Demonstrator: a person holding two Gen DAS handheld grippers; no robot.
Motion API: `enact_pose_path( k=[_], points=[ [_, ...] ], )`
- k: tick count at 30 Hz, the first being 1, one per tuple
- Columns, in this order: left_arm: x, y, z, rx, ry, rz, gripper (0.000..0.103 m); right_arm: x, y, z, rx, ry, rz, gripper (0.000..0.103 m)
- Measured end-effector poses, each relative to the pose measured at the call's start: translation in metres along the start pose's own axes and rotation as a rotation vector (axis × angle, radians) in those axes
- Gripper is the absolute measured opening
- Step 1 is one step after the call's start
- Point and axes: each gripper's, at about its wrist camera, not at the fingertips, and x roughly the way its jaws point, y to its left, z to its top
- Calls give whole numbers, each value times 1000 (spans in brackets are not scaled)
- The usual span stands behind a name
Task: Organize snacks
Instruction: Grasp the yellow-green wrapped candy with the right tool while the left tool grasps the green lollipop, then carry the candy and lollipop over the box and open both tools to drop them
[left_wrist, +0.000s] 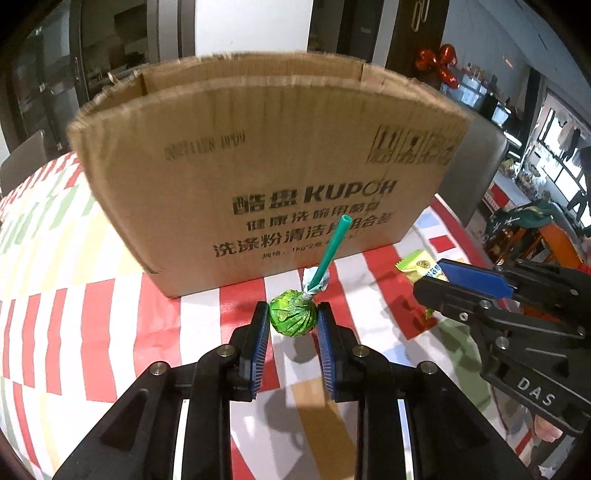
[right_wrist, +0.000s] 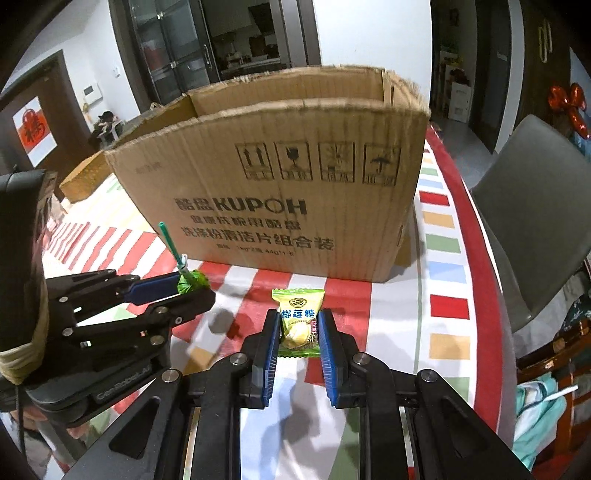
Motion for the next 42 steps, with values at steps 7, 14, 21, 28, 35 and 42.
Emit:
enact_pose_path(
  k=[7, 14, 21, 28, 35, 42],
  points=[
    [-43, -5, 0, -5, -81, 20, 26, -33, 8, 5, -20, -65, 4, 22],
    [-79, -12, 3, -9, -154, 50, 26, -62, 15, 13, -37, -128, 3, 22],
    [-106, -19, 11, -2, -214, 68, 26, -89, 19, 26, -60, -190, -5, 22],
    [-125, -23, 36, 2, -263, 94, 26, -110, 19, 47, -74, -256, -17, 22],
    [-124, -12, 65, -15, -242, 101, 26, -116, 19, 73, -88, -277, -48, 22],
    [-113, -4, 96, -15, -207, 103, 26, -104, 13, 105, -81, -244, -43, 22]
  ],
)
